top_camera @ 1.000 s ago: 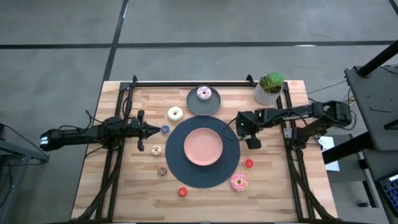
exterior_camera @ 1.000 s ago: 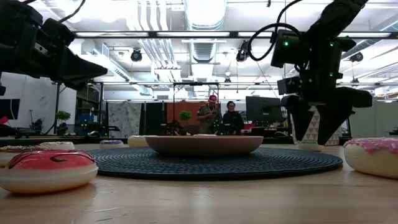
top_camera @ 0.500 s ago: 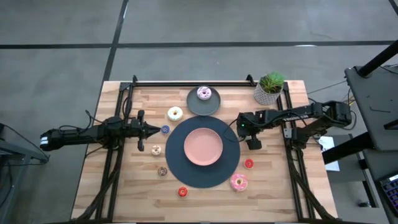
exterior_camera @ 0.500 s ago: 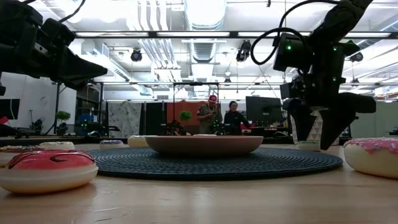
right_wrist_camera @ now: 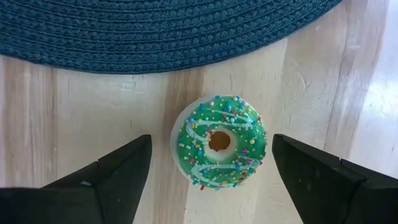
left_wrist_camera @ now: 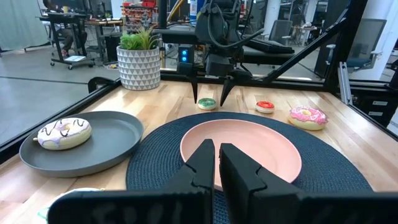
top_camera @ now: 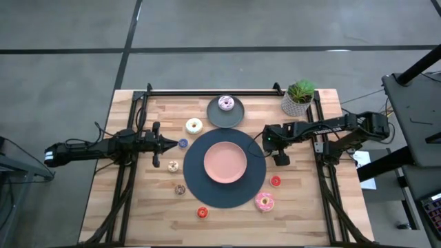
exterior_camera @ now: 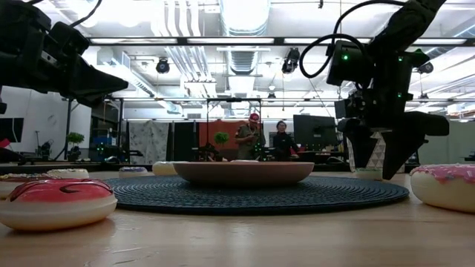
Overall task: Pick & Place donuts
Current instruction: Put the small green donut on the pink plate
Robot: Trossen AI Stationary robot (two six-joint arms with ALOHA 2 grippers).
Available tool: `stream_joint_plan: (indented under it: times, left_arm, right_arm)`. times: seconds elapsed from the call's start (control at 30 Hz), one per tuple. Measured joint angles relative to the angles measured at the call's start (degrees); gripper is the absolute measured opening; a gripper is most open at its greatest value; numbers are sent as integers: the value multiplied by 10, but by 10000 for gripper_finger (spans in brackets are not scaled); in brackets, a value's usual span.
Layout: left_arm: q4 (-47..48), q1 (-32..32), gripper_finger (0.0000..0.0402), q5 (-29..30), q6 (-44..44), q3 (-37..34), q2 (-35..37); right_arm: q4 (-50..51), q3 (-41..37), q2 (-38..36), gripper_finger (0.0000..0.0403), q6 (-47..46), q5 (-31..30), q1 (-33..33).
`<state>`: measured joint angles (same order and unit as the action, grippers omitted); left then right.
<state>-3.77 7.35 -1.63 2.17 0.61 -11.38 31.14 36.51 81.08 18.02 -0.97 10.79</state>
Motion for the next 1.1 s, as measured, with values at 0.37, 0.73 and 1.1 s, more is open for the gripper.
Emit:
stream_joint_plan:
  times: [0.37, 0.73, 1.1]
  left_arm:
    - [0, 0, 0, 0, 0, 0, 0]
    - [0, 0, 0, 0, 0, 0, 0]
    - [0, 0, 0, 0, 0, 0, 0]
  right_arm:
    - [0, 0, 0, 324, -2, 21, 0]
    - [-2, -1, 0, 273, 0, 23, 0]
    - [-3, -1, 0, 226, 2, 24, 0]
